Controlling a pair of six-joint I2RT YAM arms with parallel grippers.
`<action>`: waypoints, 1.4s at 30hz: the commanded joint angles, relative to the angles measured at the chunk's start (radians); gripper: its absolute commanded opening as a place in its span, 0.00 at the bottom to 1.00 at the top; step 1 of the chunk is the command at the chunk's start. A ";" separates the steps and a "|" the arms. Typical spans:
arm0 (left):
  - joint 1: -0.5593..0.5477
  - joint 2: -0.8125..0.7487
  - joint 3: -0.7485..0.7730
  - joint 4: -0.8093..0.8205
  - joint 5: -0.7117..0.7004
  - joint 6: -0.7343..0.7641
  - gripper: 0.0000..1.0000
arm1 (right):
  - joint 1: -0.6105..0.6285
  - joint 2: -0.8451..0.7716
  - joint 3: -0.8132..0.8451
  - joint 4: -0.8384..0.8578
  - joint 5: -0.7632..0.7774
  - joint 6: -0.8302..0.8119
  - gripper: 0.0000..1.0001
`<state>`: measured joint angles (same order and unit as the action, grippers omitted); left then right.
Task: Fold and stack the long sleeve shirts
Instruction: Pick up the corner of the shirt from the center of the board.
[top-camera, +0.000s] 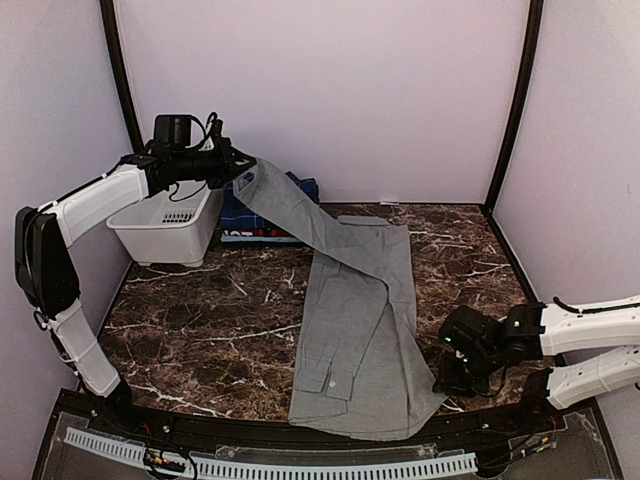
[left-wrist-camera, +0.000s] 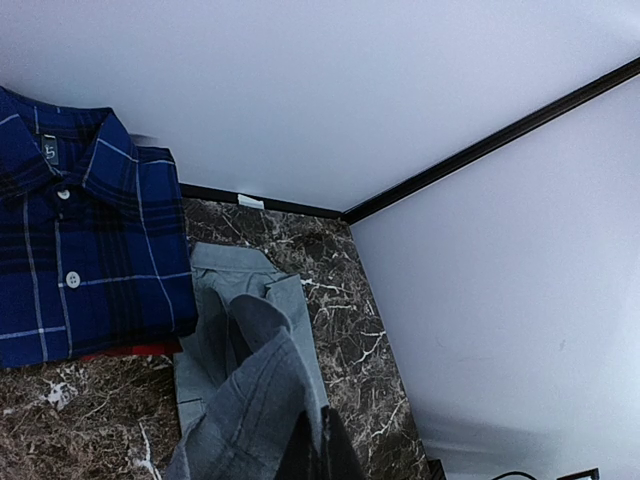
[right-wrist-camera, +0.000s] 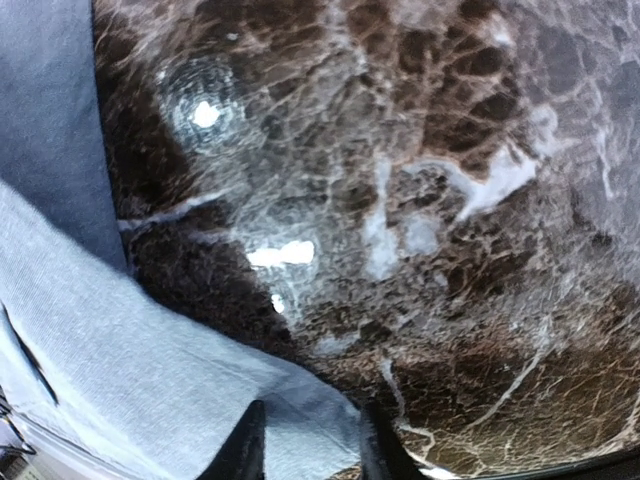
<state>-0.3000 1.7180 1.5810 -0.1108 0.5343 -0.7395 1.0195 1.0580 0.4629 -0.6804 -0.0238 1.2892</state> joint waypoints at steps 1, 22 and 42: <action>0.006 -0.019 -0.012 0.018 0.016 0.013 0.00 | 0.015 -0.007 -0.037 0.019 -0.012 0.023 0.25; 0.006 -0.015 -0.006 0.027 0.025 0.004 0.00 | 0.113 0.179 0.161 -0.238 0.107 0.031 0.35; 0.006 -0.009 -0.001 0.030 0.028 0.001 0.00 | 0.125 0.211 0.074 -0.101 0.041 0.038 0.30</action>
<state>-0.3000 1.7184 1.5810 -0.1051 0.5434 -0.7406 1.1259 1.2209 0.5636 -0.8536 0.0448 1.3212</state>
